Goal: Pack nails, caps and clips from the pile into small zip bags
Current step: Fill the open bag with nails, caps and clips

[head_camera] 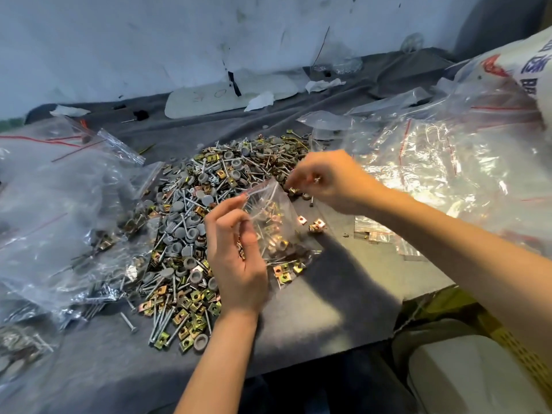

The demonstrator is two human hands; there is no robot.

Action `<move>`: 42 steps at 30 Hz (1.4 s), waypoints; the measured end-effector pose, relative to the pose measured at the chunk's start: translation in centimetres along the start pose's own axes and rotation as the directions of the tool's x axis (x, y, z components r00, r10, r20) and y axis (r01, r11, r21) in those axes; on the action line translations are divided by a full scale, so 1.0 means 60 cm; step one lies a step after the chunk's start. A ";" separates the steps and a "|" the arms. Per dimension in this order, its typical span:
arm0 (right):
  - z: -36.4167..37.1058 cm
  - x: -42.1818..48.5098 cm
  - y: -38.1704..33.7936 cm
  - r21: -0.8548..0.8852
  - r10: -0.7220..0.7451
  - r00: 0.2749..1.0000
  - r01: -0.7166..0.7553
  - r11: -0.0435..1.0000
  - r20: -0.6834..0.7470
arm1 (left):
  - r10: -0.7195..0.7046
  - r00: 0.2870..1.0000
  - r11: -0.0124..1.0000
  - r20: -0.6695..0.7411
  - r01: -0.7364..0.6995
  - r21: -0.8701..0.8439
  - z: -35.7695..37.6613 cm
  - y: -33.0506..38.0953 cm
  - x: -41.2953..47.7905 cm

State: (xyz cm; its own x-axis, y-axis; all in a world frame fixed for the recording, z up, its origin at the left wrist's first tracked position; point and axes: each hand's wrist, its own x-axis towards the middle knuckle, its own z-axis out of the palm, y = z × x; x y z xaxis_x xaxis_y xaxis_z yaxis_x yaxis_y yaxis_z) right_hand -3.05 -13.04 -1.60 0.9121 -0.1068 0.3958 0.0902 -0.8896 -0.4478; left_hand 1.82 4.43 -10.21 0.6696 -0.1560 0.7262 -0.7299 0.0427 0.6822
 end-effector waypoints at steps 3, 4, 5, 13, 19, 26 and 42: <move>0.049 -0.018 0.030 -0.107 0.014 0.955 0.018 0.994 0.296 | -0.017 1.000 1.000 -0.005 0.017 -0.010 -0.001 -0.001 -0.001; 0.061 -0.022 0.034 -0.113 -0.013 0.940 0.054 0.992 0.340 | -0.024 1.000 1.000 -0.004 0.024 -0.003 -0.002 -0.002 -0.002; 0.069 -0.025 0.036 -0.104 -0.043 0.932 0.086 0.991 0.359 | -0.029 1.000 1.000 -0.001 0.029 0.004 -0.002 -0.003 -0.002; 0.069 -0.027 0.034 -0.028 -0.057 0.891 0.078 0.997 0.451 | -0.021 1.000 0.999 -0.002 0.021 0.037 -0.001 -0.006 -0.001; 0.080 -0.032 0.032 -0.053 0.016 0.909 0.007 0.999 0.416 | -0.022 1.000 0.999 -0.006 0.023 0.034 -0.002 -0.004 0.000; 0.022 -0.014 -0.004 0.306 0.160 0.986 -0.168 0.937 0.051 | -0.006 1.000 0.999 0.015 0.006 0.045 0.000 -0.006 0.001; 0.003 0.037 0.037 0.002 0.250 0.968 -0.250 0.968 -0.020 | -0.032 0.999 0.999 0.024 0.031 0.026 -0.001 -0.006 0.001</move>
State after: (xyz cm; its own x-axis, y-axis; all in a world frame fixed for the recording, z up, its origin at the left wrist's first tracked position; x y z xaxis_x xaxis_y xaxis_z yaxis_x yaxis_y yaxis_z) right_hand -0.75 -15.17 -1.86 0.8974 -0.3350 0.2872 -0.1404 -0.8338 -0.5340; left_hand 2.12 4.44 -10.40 0.6890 -0.1809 0.7018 -0.7119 0.0124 0.7022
